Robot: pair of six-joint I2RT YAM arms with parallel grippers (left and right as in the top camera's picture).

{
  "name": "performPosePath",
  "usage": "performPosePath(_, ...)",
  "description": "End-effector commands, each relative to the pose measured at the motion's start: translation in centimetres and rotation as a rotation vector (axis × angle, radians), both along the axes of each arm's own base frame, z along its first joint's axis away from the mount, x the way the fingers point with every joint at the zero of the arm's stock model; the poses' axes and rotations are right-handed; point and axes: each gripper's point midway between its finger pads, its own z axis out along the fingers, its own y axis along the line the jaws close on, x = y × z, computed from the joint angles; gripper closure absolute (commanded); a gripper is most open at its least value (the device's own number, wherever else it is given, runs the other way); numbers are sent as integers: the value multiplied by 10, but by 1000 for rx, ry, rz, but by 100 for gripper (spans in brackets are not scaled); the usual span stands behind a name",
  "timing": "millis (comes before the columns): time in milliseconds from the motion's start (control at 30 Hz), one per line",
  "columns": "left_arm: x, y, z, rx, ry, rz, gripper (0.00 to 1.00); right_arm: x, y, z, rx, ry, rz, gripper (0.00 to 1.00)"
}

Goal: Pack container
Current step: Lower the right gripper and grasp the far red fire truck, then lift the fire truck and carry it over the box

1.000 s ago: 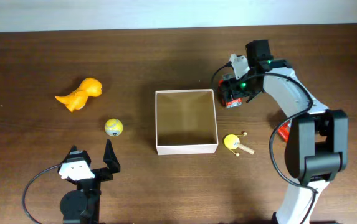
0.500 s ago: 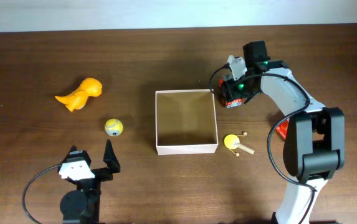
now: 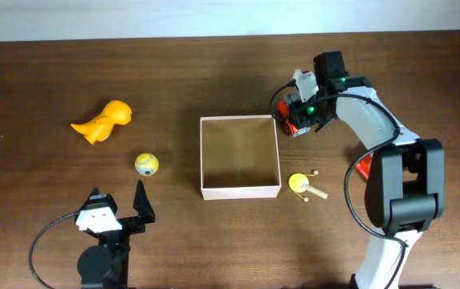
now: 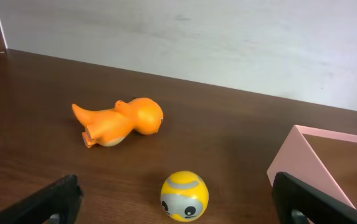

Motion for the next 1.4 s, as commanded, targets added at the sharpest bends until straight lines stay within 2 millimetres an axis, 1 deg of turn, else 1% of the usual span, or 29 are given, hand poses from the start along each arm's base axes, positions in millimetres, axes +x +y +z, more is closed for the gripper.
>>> performPosePath(0,0,-1,0,15,-5,-8,1,0,-4,-6,-44,7,2,54)
performPosePath(367,0,-1,0,15,-5,-8,1,0,-4,-3,-44,6,1,54)
performPosePath(533,0,-1,0,15,-5,-8,1,4,-4,9,-45,3,0,55)
performPosePath(700,0,-1,0,15,-5,-8,1,11,-8,34,-72,-6,-9,55)
performPosePath(800,0,-1,0,15,-5,-8,1,15,-12,54,-94,-17,-17,55)
performPosePath(1000,0,-1,0,15,-5,-8,1,21,-11,97,-90,-48,-23,55)
performPosePath(1133,0,-1,0,15,-5,-8,1,20,-12,119,-81,-54,-46,55)
performPosePath(1367,0,-1,0,15,-5,-8,1,11,-12,145,-74,-36,-67,56)
